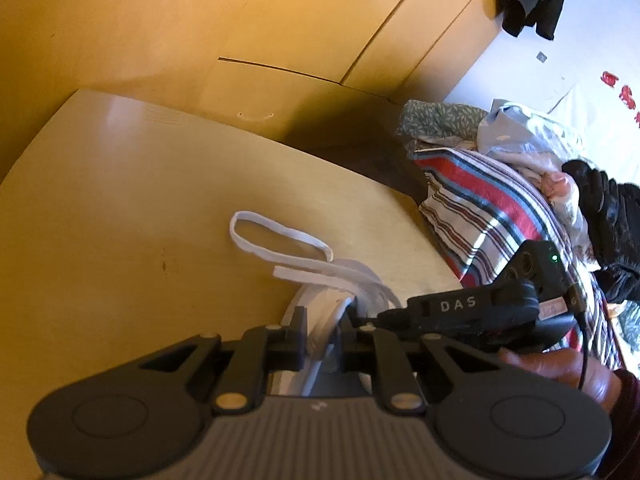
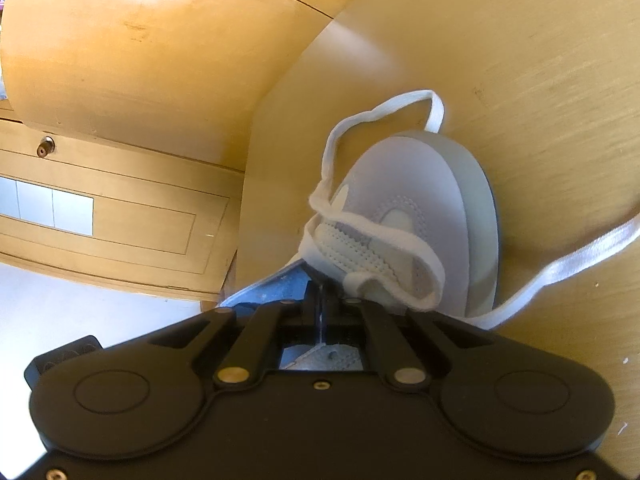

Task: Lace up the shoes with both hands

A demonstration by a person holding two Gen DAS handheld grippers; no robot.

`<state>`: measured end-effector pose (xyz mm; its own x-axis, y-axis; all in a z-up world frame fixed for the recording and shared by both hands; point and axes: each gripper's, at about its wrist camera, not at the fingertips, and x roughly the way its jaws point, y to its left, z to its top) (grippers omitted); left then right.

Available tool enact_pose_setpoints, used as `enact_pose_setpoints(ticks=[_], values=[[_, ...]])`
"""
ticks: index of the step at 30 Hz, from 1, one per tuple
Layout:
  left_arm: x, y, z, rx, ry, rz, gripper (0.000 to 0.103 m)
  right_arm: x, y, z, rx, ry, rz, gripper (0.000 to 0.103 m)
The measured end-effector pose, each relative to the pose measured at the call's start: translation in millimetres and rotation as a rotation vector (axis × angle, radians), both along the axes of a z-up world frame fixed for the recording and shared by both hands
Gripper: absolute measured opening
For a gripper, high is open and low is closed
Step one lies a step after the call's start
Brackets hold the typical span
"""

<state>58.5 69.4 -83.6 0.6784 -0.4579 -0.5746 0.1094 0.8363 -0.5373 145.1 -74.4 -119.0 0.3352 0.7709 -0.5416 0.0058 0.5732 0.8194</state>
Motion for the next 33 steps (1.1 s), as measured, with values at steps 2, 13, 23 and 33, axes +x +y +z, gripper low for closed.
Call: enact_pose_setpoints(ticks=[2,13,23,33], values=[[0.2,1.0,-0.7,-0.009,-0.001,0.002,0.014,0.3,-0.2,-1.1,0.010,0.007,-0.003,0.000],[2.5,-4.5,4.6,0.056,-0.006,-0.027,0.014,-8.2,2.2,3.6,0.024,0.030,-0.020,0.000],[1.6,-11.1,7.6,0.104,-0.025,-0.048,0.014,-4.4,6.0,0.1,0.013,0.020,-0.028,0.000],[0.4,-16.1,8.9,0.133,-0.036,-0.081,0.014,3.5,10.1,0.4,0.004,0.028,0.004,0.000]])
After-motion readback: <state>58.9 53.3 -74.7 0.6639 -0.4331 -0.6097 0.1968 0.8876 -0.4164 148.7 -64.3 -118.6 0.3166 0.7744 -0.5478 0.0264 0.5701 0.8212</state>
